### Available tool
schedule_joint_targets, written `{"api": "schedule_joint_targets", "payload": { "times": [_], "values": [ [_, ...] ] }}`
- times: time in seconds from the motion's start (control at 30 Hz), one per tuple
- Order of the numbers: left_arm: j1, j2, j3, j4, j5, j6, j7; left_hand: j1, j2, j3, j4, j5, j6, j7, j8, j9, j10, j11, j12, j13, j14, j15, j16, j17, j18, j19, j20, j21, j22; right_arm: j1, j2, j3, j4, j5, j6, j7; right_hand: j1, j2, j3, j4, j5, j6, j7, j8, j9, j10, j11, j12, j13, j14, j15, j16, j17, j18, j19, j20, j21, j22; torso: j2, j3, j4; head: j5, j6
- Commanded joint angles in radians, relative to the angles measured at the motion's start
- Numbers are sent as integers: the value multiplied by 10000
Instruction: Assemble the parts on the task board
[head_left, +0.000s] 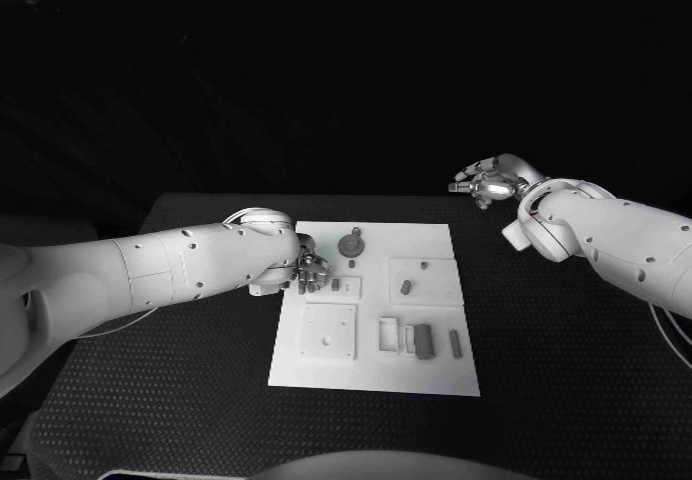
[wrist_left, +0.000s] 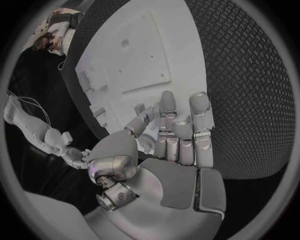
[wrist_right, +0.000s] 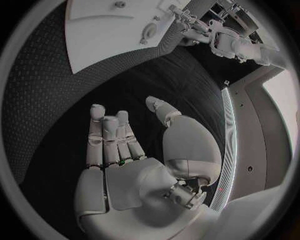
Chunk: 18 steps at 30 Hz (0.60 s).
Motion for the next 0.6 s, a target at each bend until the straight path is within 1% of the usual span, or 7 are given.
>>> {"api": "schedule_joint_targets", "payload": {
  "times": [0.03,0.1,0.13,0.23,0.3,0.4,0.6],
  "values": [
    [-103,119,-51,-30,-377,337,82,-5,89,641,364,-13,484,88,-21,13,431,-296,55,9,3,-103,30,-17,49,-33,-79,67,232,-3,0,3,18,-9,124,50,-28,39,22,-1,24,-13,392,42,-17,-60,-18,25,-12,-63,-8,-51,-12,113,-14,41,-54,21,-1,-4,7,-3,-6],
    [-103,128,-51,-60,-374,339,86,-5,123,668,365,12,487,86,-17,25,433,-297,59,9,9,-103,31,-23,49,-34,-80,76,231,-3,1,3,27,-9,123,50,-28,39,22,-2,24,-14,392,43,-17,-60,-18,25,-13,-63,-8,-51,-13,113,-13,41,-54,22,-2,-5,6,-2,-11],
    [-103,129,-51,-74,-310,388,100,-29,149,715,358,97,500,80,-7,48,446,-301,72,11,26,-105,44,-28,47,-31,-79,100,233,-3,-5,3,36,-9,122,49,-29,39,22,-1,23,-14,392,43,-18,-61,-17,26,-14,-63,-8,-51,-13,113,-13,41,-55,22,-1,-1,2,-1,-12],
    [-103,111,-50,-90,22,393,106,-88,164,849,360,164,541,60,19,95,490,-318,103,18,62,-115,79,-30,42,-17,-76,151,235,-3,-7,3,48,-9,129,48,-29,39,21,-2,23,-14,392,43,-18,-61,-17,26,-16,-63,-8,-52,-13,113,-13,41,-55,22,0,0,2,3,-15],
    [-103,101,-50,-88,66,426,125,-122,165,884,358,189,549,56,25,109,498,-320,109,19,69,-116,89,-30,39,-14,-73,167,235,-3,-7,3,48,-9,130,49,-29,39,21,-2,23,-15,392,44,-19,-61,-17,27,-17,-64,-8,-52,-13,113,-13,41,-56,23,-1,5,1,5,-6],
    [-103,92,-49,-93,356,515,119,-144,154,914,356,209,553,54,27,120,503,-323,114,20,73,-118,97,-30,39,-11,-74,182,236,-3,-3,3,42,-9,127,50,-29,39,20,-2,23,-15,392,45,-20,-62,-17,29,-19,-64,-8,-52,-14,113,-13,42,-57,23,1,-3,-1,-3,8],
    [-102,106,-48,-127,784,639,142,-181,132,994,353,294,563,47,35,152,516,-329,131,25,82,-123,122,-28,42,-3,-78,227,239,-3,6,3,34,-9,134,52,-28,39,19,-4,23,-16,393,46,-22,-63,-17,31,-23,-64,-8,-52,-14,113,-12,42,-59,25,4,-4,0,-6,-5]
  ]
}}
